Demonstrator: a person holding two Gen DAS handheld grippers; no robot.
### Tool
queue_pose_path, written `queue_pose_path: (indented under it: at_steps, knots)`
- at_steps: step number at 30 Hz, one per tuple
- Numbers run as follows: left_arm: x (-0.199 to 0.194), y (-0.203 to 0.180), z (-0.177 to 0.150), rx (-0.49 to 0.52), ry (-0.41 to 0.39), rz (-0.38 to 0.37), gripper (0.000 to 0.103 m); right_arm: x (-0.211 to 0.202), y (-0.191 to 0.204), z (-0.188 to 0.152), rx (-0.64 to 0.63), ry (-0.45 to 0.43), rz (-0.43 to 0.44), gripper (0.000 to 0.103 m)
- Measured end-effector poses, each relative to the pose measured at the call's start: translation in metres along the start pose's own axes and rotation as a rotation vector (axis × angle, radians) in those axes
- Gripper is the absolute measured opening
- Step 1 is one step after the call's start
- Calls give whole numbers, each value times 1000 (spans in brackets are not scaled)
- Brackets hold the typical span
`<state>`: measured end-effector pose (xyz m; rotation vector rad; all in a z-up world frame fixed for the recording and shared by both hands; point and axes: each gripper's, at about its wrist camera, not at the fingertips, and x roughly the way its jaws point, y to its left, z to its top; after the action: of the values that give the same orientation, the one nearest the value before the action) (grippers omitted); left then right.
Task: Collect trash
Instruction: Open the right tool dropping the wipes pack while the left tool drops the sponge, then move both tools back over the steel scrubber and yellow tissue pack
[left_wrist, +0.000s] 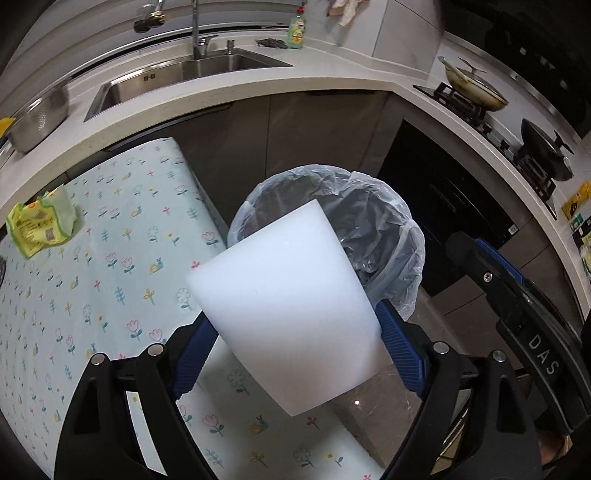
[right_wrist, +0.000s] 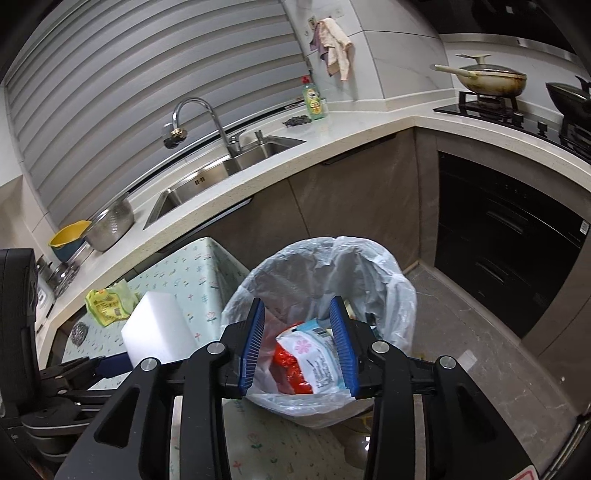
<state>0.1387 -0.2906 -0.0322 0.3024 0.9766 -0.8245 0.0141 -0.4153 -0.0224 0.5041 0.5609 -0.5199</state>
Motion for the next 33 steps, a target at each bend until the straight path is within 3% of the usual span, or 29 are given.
queue_pose_path:
  at_steps: [5,13,20,33]
  knots:
    - [16,-21,10,90,-1,5,82,-2,-12,2,24,-2,-20,36]
    - [28,-30,21,124,-26,35,89,-3,-19,3,44,-17,-33,46]
    - [21,-22,24,105,-60,58,91,-8,-13,4,42,-44,-35,55]
    - [-14,10,20,40,-116,88,93,-25,19,6,-10,-58,0,57]
